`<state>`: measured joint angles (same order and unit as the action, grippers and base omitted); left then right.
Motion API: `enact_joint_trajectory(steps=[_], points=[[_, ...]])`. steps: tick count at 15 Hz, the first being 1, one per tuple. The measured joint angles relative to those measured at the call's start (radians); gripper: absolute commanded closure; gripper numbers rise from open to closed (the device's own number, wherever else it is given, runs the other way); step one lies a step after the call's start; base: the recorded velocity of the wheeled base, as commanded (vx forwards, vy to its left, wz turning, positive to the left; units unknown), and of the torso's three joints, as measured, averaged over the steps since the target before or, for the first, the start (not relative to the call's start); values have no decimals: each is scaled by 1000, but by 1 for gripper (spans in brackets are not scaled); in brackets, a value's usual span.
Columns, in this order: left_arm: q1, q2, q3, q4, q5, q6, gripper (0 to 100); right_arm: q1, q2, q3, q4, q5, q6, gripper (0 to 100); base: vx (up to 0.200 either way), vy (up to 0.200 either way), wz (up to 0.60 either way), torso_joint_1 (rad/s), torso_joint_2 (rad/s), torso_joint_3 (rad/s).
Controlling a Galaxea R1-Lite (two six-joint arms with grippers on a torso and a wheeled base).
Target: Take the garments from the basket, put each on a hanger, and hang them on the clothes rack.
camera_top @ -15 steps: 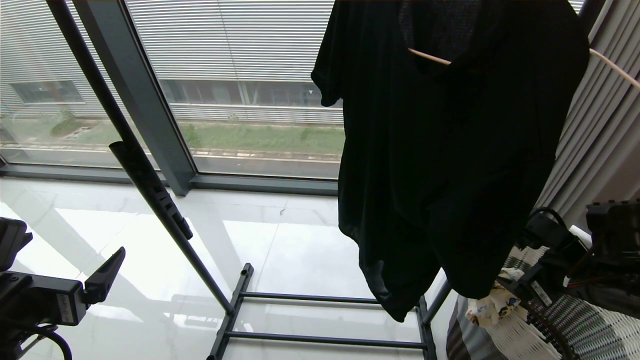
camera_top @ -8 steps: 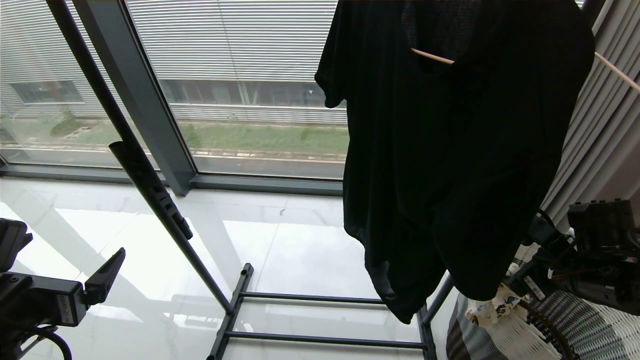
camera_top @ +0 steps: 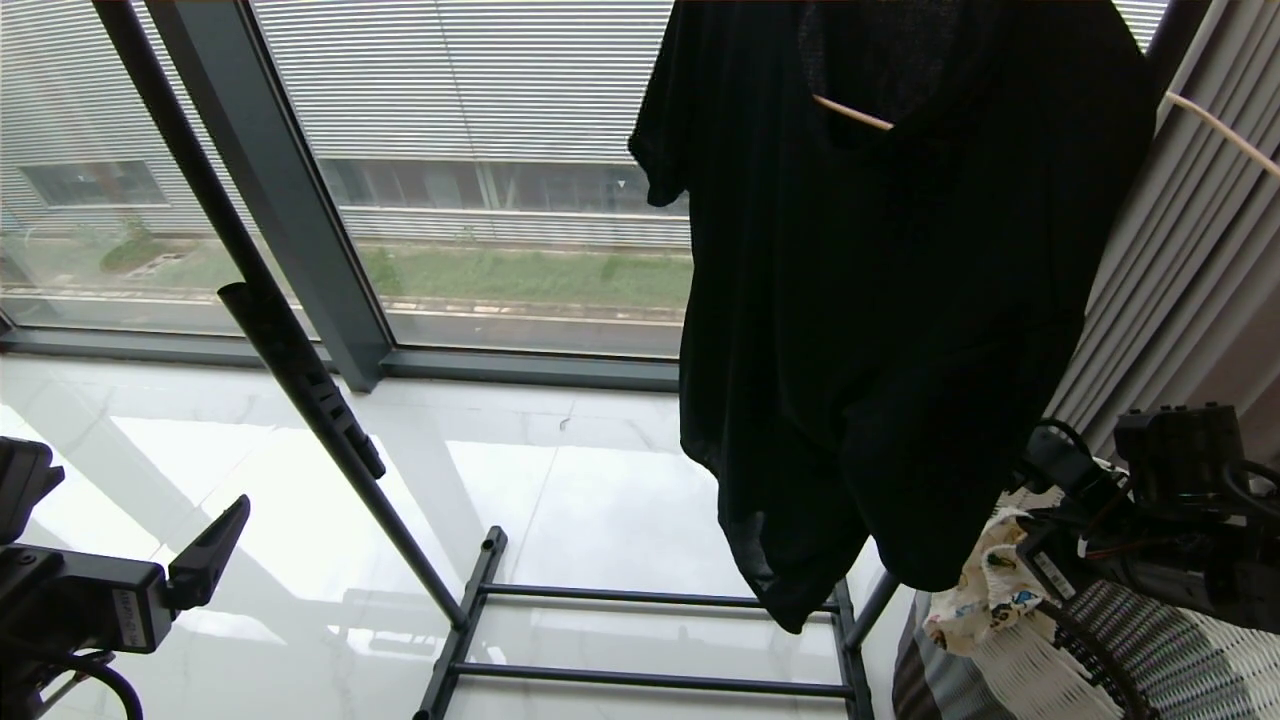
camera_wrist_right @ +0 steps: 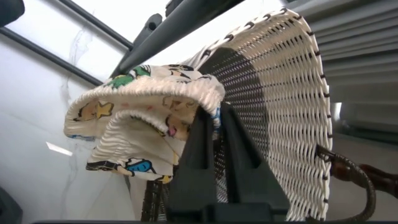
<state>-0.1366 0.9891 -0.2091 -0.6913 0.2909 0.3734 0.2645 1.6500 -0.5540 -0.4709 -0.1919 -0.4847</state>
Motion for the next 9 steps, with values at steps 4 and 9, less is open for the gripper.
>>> enact_joint_trajectory(steps=[4, 9], points=[[0, -6, 7, 0, 0, 6, 0, 11, -25, -2, 0, 6, 1, 100, 0, 0, 0, 0, 0, 0], [0, -9, 26, 0, 3, 44, 0, 129, -195, -49, 163, 9, 0, 100, 0, 0, 0, 0, 0, 0]])
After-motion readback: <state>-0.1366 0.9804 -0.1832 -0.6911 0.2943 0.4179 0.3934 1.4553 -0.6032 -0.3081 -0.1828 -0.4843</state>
